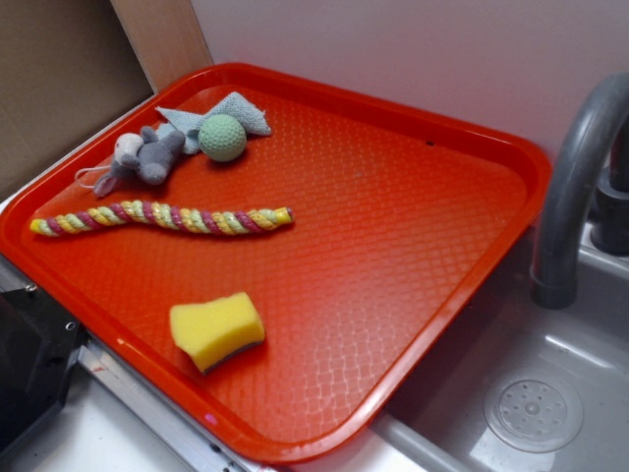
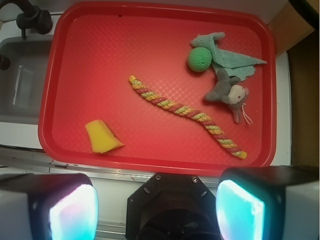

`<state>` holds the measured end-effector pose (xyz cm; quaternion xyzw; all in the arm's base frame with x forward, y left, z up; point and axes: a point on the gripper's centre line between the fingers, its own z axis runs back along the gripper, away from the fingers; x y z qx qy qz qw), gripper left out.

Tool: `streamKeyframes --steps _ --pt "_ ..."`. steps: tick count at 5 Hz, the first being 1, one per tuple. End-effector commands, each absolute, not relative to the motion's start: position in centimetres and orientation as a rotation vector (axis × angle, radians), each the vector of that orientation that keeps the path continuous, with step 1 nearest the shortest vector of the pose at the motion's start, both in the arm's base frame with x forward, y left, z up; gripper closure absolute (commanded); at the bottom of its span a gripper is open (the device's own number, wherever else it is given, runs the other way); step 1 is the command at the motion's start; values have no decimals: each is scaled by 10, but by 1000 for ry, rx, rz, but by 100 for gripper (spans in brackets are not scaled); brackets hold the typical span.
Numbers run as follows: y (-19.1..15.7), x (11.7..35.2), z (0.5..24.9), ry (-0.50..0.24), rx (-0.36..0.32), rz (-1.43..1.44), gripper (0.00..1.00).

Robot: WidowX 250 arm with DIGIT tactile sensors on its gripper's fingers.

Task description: Grab the multicolored rope.

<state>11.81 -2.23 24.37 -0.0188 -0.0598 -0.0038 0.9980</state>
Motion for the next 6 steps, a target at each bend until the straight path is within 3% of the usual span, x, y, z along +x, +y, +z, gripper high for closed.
streamKeyframes --steps 1,3,5,6 --pt "-22 118 244 -120 -38 -8 0" --pt "-10 146 219 -205 -94 -294 0" --pt "9 173 174 -233 -59 -594 0" --pt "12 187 148 -219 23 -665 0"
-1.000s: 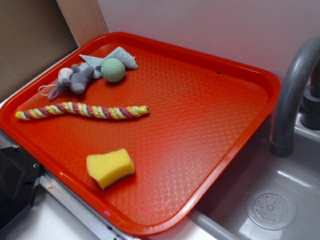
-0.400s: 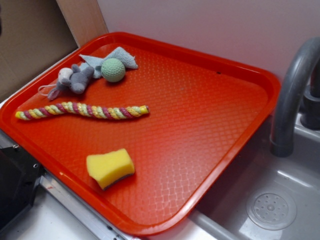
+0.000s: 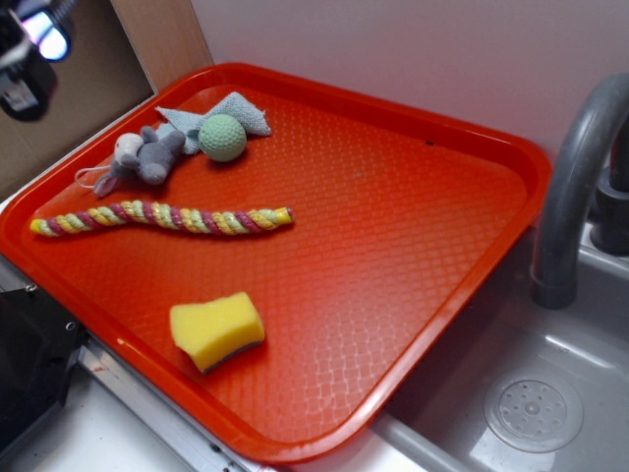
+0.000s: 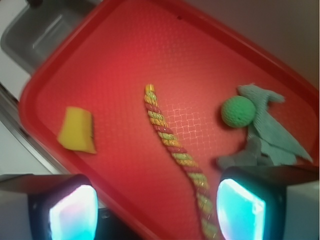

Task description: Grab the multicolored rope.

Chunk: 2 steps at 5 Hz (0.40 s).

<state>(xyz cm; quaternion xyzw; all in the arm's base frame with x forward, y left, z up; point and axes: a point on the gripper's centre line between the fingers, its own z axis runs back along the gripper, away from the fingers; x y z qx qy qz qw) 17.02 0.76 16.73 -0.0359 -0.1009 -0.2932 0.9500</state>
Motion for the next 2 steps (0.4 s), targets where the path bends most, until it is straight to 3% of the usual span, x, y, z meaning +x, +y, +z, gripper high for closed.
streamKeyframes --steps 1,2 --pt "10 196 127 -198 71 -706 0" --pt "4 203 109 -192 63 -759 0"
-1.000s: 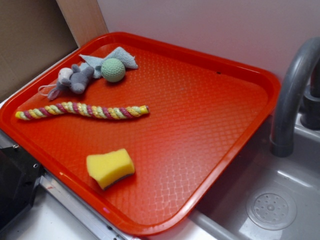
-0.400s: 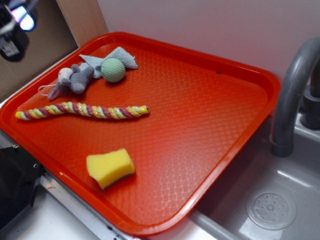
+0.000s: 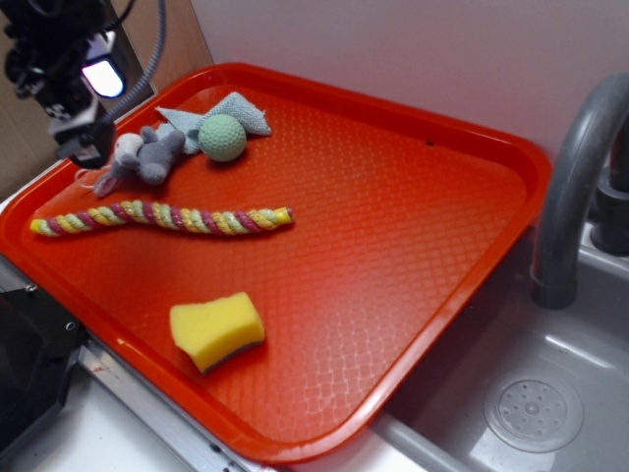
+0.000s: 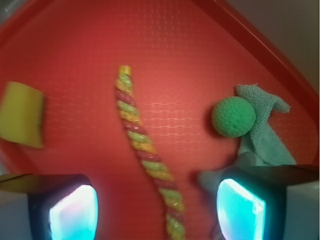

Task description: Grab the multicolored rope.

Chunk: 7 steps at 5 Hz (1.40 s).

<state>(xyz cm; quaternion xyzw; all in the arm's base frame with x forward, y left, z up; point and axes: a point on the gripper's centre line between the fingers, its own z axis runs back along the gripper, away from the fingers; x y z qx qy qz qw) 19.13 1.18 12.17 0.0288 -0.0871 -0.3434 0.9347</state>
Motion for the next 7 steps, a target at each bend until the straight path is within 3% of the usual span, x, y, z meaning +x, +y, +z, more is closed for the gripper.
streamKeyframes --steps 1,3,5,6,7 --pt "-3 200 85 -138 70 -808 0" --pt "-4 200 43 -24 120 -817 0" --pt "-4 204 13 68 116 -822 0" --pt "-7 204 8 63 96 -871 100" --pt "-8 202 9 51 83 -885 100"
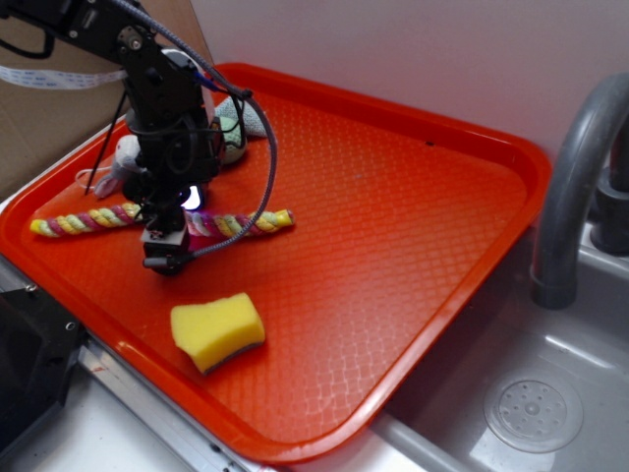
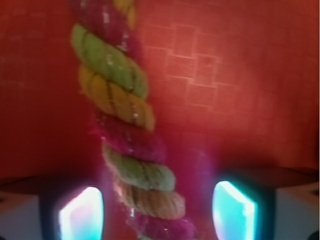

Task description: Grab the multicolored rope.

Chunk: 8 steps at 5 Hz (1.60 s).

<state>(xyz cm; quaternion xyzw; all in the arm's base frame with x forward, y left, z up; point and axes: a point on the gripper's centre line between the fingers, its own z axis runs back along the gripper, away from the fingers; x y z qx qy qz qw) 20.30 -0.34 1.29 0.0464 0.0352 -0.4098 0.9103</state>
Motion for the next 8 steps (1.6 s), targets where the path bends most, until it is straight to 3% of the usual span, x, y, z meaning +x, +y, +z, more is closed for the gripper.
streamKeyframes --steps 1,2,3,5,6,7,8 --pt "-5 203 11 42 99 -879 100" --pt "1 208 21 22 135 -858 100" --pt "-2 212 52 95 157 -827 100" --pt "0 209 140 71 58 -330 100" --pt "-1 205 176 74 -89 -83 100" --pt "0 207 204 0 -87 164 100" --pt "0 220 206 -72 -61 243 100"
